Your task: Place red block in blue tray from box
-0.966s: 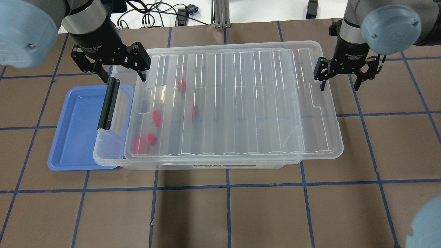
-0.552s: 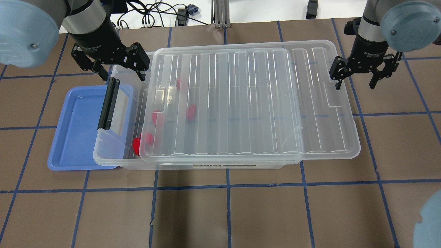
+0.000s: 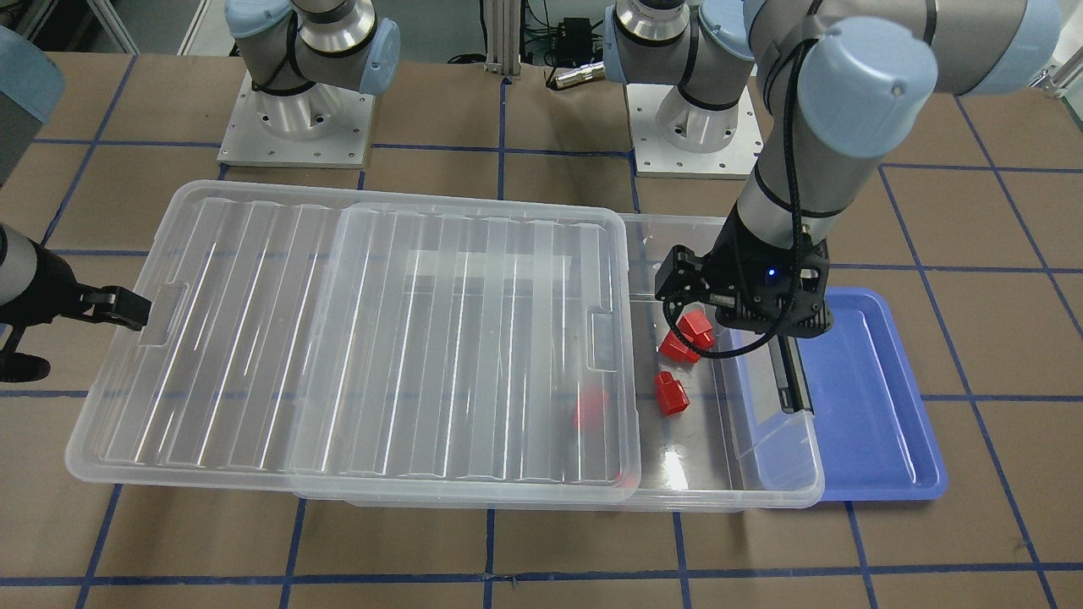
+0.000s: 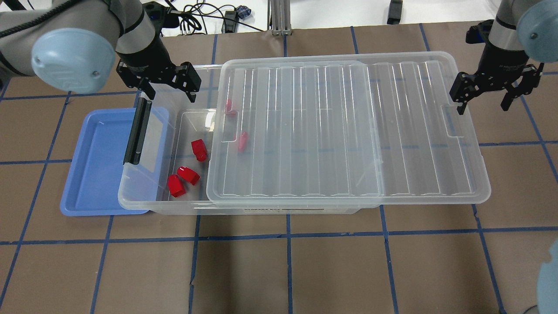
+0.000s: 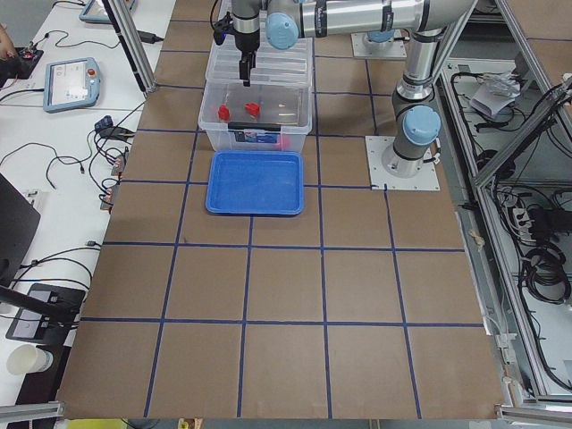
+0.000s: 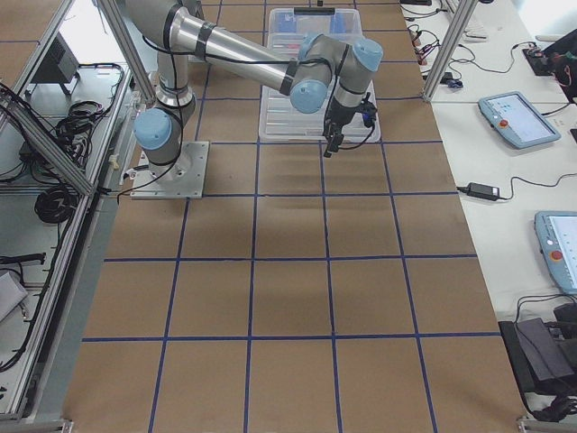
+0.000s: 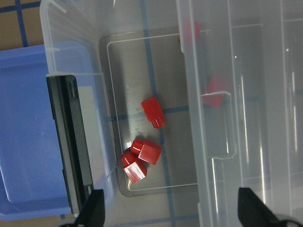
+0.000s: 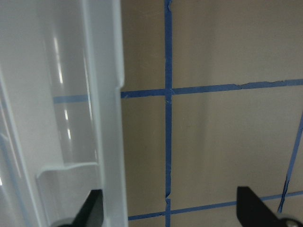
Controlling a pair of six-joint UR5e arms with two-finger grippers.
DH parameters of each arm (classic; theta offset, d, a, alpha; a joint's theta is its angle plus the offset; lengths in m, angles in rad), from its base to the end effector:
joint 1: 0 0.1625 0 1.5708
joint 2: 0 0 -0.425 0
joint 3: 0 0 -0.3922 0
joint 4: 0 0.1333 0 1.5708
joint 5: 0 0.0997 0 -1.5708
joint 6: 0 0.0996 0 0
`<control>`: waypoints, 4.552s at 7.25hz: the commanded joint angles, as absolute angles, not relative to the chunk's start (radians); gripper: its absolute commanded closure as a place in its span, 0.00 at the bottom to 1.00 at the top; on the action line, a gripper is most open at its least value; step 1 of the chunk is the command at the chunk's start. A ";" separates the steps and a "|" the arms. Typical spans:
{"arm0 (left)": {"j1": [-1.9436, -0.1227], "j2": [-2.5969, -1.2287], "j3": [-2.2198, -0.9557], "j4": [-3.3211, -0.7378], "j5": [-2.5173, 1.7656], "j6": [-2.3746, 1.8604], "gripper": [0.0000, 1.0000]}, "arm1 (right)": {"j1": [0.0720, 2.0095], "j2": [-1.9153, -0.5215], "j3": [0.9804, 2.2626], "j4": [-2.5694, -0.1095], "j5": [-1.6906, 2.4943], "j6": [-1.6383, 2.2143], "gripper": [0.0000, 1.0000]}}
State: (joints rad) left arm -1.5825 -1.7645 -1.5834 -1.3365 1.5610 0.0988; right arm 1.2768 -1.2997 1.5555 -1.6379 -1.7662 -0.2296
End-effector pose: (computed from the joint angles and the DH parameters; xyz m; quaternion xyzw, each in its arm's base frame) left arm -0.1409 -0.5665 0.4024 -0.0553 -0.9984 0.0142 0.0043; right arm -0.0569 -0.5813 0.3581 -0.0227 -0.9906 -0.1157 0.0695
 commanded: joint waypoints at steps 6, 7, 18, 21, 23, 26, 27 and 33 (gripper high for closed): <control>-1.580 -1.857 -1.811 -1.057 1.554 -0.166 0.00 | 1.238 -1.299 1.555 -1.646 -1.779 -0.309 0.00; -1.560 -1.876 -1.842 -0.973 1.552 -0.049 0.00 | 1.227 -1.299 1.555 -1.641 -1.779 -0.313 0.00; -1.543 -1.965 -1.872 -0.865 1.534 -0.084 0.81 | 1.232 -1.437 1.539 -1.657 -1.707 -0.299 0.00; -1.555 -1.898 -1.754 -1.020 1.522 -0.084 0.81 | 1.230 -1.440 1.517 -1.664 -1.718 -0.299 0.00; -1.543 -1.806 -1.633 -1.316 1.506 -0.084 0.82 | 1.230 -1.440 1.520 -1.663 -1.717 -0.298 0.00; -1.410 -1.786 -1.525 -1.472 1.517 0.002 0.95 | 1.230 -1.427 1.532 -1.692 -1.726 -0.298 0.00; -1.294 -1.811 -1.548 -1.473 1.519 0.187 0.98 | 1.226 -1.424 1.539 -1.692 -1.727 -0.298 0.00; -1.083 -2.003 -1.738 -1.156 1.511 0.505 0.97 | 1.135 -1.359 1.597 -1.690 -1.717 -0.298 0.00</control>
State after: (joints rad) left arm -1.0878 -1.9767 -1.6949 -1.2224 1.5085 0.5043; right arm 1.1369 -1.3809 1.5952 -1.6892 -1.7200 -0.3005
